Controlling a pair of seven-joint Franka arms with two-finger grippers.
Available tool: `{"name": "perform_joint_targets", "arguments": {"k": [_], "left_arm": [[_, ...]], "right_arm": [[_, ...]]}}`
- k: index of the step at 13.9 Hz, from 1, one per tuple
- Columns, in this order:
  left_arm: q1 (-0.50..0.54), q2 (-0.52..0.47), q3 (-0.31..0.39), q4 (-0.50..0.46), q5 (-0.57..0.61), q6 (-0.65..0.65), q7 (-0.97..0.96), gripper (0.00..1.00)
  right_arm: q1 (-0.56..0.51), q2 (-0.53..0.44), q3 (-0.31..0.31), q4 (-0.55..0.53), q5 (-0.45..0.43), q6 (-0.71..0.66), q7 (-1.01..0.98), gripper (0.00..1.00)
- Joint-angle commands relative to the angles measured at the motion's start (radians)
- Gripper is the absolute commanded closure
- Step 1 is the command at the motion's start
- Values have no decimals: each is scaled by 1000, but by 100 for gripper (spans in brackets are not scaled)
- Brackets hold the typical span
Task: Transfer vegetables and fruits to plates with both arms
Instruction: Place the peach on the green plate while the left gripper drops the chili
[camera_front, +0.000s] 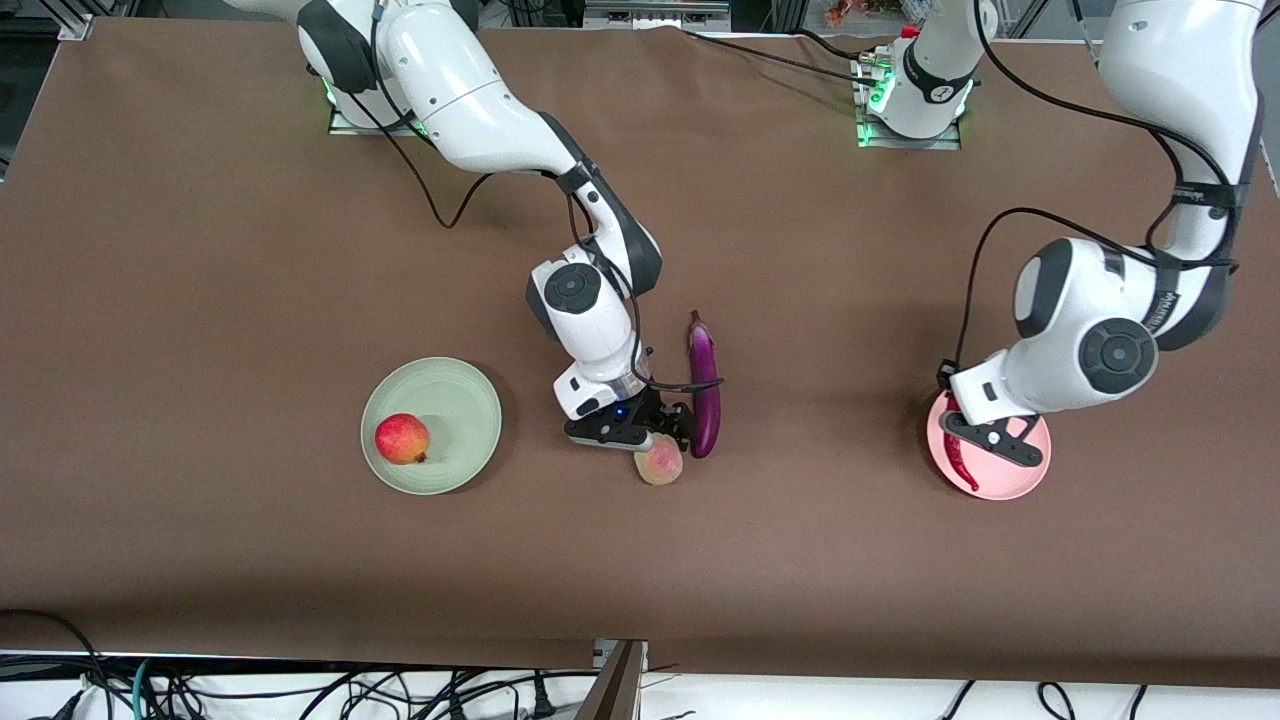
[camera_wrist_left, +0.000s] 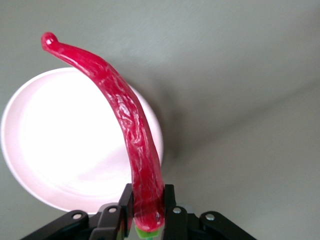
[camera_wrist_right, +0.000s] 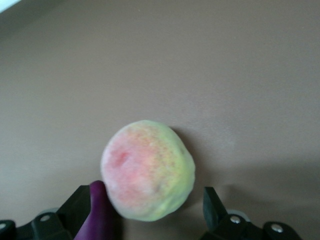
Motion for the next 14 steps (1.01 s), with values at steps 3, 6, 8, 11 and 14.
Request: {"name": "perform_joint_targets", "arguments": {"k": [3, 6, 8, 11, 14], "left_arm": [[34, 76, -14, 41, 128, 13, 73, 94], [37, 99, -14, 41, 128, 33, 73, 88], [39, 101, -14, 39, 128, 33, 73, 87], [42, 94, -14, 39, 127, 30, 73, 0], [40, 82, -25, 34, 125, 18, 71, 0]], "right_arm": [[-3, 40, -14, 42, -36, 26, 6, 38], [-11, -29, -24, 42, -36, -102, -8, 54], [-36, -101, -37, 40, -34, -230, -62, 54], [-112, -215, -37, -41, -19, -373, -268, 53], [-203, -305, -35, -150, 15, -433, -486, 52]]}}
